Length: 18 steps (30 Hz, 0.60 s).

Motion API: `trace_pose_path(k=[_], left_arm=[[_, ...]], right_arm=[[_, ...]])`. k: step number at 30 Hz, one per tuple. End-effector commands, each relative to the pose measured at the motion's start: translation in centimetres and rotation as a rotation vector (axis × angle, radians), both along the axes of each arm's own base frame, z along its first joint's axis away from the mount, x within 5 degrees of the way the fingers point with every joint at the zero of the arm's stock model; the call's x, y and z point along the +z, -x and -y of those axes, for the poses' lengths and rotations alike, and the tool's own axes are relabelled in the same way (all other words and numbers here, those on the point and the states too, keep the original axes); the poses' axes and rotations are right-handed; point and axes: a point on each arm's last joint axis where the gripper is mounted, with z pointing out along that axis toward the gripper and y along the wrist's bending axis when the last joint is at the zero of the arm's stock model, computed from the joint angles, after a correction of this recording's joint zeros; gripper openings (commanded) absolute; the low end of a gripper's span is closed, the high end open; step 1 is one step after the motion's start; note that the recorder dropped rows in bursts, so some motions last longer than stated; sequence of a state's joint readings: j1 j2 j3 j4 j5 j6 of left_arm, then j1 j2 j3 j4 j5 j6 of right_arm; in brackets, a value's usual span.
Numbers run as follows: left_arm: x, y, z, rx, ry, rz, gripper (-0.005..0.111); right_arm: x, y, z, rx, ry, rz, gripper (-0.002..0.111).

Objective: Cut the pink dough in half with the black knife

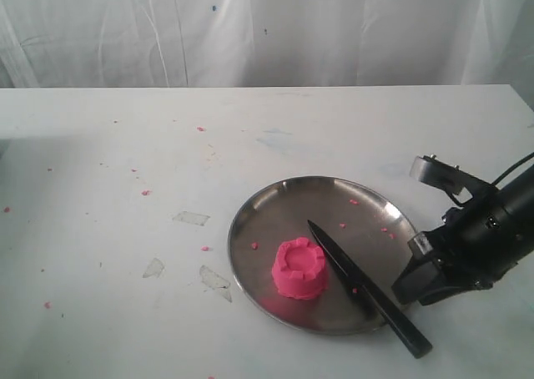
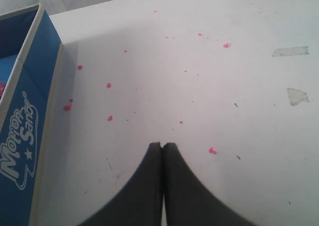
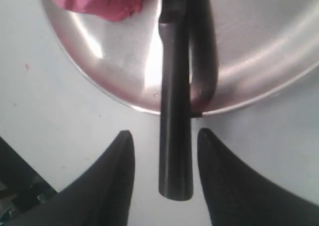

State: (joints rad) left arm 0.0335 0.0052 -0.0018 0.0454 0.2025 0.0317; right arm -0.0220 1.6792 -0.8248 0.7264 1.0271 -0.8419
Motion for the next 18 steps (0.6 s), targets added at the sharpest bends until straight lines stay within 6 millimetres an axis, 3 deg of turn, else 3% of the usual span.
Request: trace_pose_path(k=[1,7,18], left_arm=[[0.0,0.0,0.0,0.001,0.008,0.006,0.0],[0.0,0.0,0.0,0.001,0.008,0.006,0.0],[0.0,0.0,0.0,0.001,0.008,0.006,0.0]], right_arm=[[-0.3,0.1,0.3,-0.004,0.016,0.014,0.039],[-1.8,1.3,0.3,0.013,0.01,-0.081,0.039],[-3.5,1.1,-0.2,-0.005,-0.052,-0.172,0.039]])
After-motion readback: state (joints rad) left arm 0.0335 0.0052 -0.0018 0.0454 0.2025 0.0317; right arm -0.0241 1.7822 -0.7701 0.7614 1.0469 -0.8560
